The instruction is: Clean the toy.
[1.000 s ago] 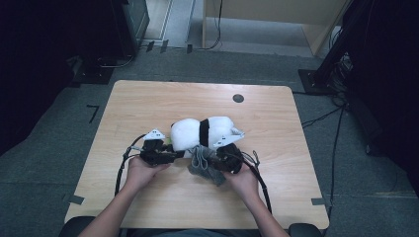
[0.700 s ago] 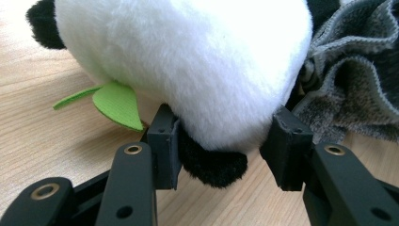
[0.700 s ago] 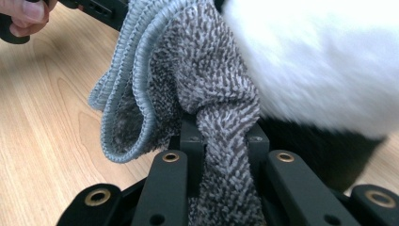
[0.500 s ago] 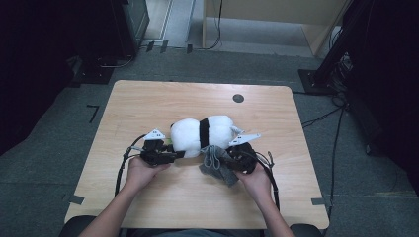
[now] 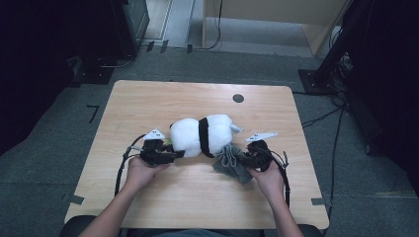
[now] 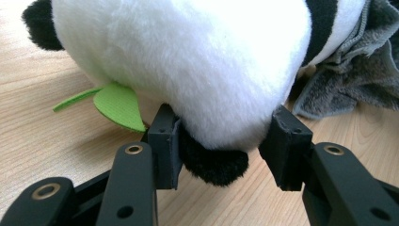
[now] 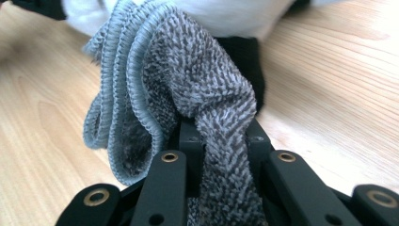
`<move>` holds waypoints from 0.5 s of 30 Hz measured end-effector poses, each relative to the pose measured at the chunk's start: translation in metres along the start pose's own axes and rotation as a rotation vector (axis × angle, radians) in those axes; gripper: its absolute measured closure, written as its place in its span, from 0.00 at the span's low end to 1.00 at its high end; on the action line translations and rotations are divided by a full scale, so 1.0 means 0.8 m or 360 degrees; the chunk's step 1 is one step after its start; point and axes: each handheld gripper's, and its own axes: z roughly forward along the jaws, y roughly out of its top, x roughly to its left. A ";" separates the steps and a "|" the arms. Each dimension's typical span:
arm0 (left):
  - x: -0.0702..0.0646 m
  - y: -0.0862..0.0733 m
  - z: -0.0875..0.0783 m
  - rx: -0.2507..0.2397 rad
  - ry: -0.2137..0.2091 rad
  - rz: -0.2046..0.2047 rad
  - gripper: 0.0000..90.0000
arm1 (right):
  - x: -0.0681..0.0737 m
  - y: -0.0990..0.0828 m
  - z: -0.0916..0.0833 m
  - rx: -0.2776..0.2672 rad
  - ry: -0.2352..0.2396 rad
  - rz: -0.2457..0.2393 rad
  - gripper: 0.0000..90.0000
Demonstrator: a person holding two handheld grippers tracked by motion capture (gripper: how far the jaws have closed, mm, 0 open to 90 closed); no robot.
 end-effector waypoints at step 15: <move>0.002 0.000 -0.001 0.0002 0.0013 -0.0005 0.59 | -0.034 0.004 -0.044 -0.0233 -0.0095 0.0147 0.86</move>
